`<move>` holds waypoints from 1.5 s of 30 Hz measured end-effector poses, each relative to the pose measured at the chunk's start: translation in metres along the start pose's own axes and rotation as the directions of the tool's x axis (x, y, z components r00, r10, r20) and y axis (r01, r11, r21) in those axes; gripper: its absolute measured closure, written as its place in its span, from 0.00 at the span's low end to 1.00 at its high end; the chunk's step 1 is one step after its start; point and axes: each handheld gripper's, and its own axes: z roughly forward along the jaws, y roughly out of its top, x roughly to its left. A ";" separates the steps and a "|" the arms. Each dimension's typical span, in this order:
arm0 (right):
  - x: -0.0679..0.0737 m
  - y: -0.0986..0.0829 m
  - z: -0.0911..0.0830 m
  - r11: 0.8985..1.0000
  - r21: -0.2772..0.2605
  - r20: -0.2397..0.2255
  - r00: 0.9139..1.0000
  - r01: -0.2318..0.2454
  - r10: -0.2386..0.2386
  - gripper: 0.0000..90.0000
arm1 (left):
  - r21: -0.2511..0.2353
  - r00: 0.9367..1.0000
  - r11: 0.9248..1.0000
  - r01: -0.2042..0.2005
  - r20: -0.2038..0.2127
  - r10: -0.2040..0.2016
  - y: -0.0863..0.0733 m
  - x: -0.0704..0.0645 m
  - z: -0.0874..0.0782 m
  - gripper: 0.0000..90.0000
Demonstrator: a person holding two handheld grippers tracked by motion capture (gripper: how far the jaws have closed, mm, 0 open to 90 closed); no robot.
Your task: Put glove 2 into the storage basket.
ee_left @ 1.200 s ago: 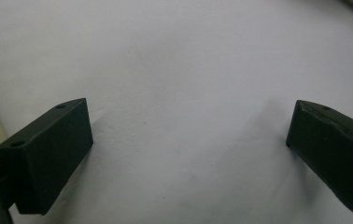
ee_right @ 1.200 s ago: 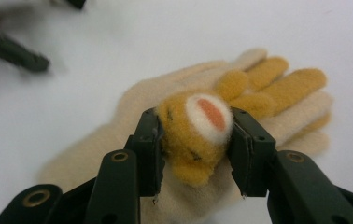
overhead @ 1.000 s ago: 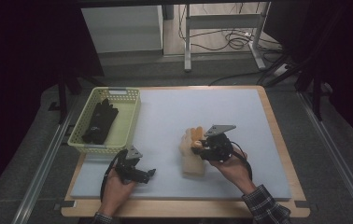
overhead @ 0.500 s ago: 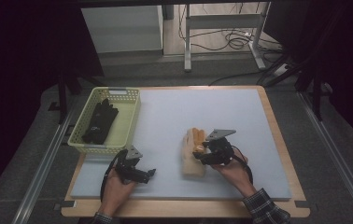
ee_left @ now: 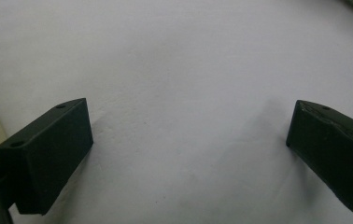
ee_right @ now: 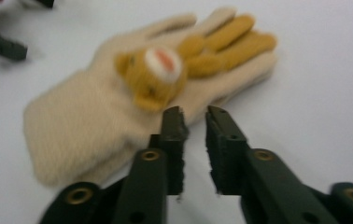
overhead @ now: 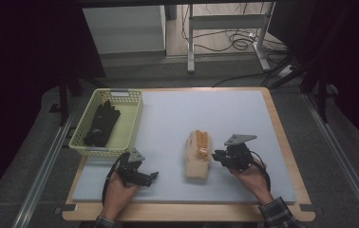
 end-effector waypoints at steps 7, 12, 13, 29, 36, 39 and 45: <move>0.011 -0.015 0.015 0.997 0.061 -0.033 0.999 0.044 -0.042 0.95 | 0.000 1.000 1.000 0.000 0.000 0.000 0.000 0.000 0.000 0.01; 0.016 -0.015 0.026 0.996 0.072 -0.056 0.997 0.048 -0.044 0.95 | 0.000 1.000 1.000 0.000 0.000 0.000 0.000 0.000 0.000 0.01; 0.017 -0.014 0.028 0.996 0.076 -0.062 0.997 0.050 -0.045 0.95 | -0.001 1.000 1.000 0.000 0.000 0.000 0.000 0.000 0.000 0.01; 0.039 0.000 0.053 0.991 0.052 -0.098 0.988 0.121 -0.115 0.94 | 0.000 1.000 1.000 -0.001 0.000 0.001 0.000 0.000 0.000 0.01; 0.049 0.010 0.067 0.991 0.044 -0.096 0.988 0.129 -0.124 0.93 | 0.001 1.000 1.000 -0.002 0.000 0.002 0.000 0.000 0.000 0.01; 0.051 0.013 0.072 0.989 0.040 -0.089 0.987 0.140 -0.136 0.93 | 0.001 1.000 1.000 -0.002 0.000 0.002 0.000 0.000 0.000 0.01; 0.057 0.020 0.081 0.986 0.034 -0.072 0.985 0.160 -0.158 0.93 | 0.001 1.000 1.000 -0.001 0.000 0.001 0.000 0.000 0.000 0.01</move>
